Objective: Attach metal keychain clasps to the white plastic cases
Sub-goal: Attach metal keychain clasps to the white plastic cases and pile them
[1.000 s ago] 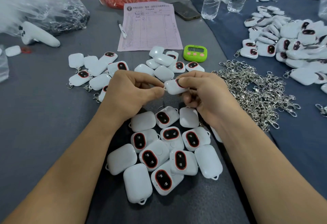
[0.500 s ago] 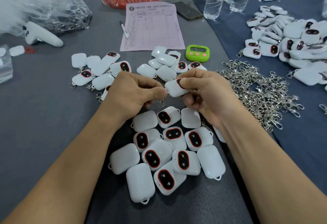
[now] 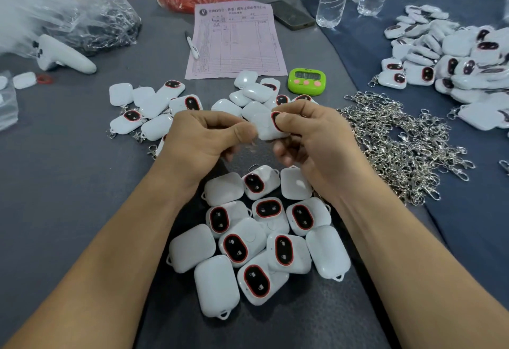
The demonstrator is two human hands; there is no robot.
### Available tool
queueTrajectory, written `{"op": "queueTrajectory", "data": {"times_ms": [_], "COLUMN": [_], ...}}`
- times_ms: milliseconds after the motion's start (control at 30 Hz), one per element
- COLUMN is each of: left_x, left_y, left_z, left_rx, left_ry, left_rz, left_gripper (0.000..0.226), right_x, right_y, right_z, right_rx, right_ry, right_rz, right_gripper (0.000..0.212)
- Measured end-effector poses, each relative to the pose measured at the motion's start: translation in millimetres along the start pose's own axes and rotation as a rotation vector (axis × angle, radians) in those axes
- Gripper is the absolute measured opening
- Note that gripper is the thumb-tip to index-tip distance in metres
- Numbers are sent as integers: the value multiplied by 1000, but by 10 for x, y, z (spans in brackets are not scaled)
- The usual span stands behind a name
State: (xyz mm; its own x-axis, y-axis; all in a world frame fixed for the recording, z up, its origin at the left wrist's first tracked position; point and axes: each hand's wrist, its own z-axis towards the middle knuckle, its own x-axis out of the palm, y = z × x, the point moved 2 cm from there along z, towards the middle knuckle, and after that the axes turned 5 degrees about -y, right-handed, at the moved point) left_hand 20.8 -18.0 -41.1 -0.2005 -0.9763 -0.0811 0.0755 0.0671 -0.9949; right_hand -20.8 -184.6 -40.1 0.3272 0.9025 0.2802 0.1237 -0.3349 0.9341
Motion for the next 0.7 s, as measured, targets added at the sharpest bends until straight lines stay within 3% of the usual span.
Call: {"op": "queueTrajectory", "data": {"times_ms": [200,267,467,533,600,700], "left_x": [83,31,-121,-96,-60,9], "left_y": [-3,-36,-56,-78,-87,-6], "left_z": [-6,13,-3,-32,-54,-25], "left_rx": [-12,100,412,548,512,196], "left_ry": [59,33,37,16,-29,-45], "left_rz": [-14,112,681,762,654,256], "left_gripper": [16,8,15,12,9,18], "right_x": [-33,-42,-24,-27,-45,-60], "right_y": [22,27,-2,-3,12,29], "right_z": [1,-3,-21,-18,-5,13], "right_rx": [52,31,-118,-115,-68,24], "right_ry": [40,39,37,31,21,28], "right_rz": [105,72,-134,-140,-78,44], "right_gripper": [10,10,7,6,7,12]}}
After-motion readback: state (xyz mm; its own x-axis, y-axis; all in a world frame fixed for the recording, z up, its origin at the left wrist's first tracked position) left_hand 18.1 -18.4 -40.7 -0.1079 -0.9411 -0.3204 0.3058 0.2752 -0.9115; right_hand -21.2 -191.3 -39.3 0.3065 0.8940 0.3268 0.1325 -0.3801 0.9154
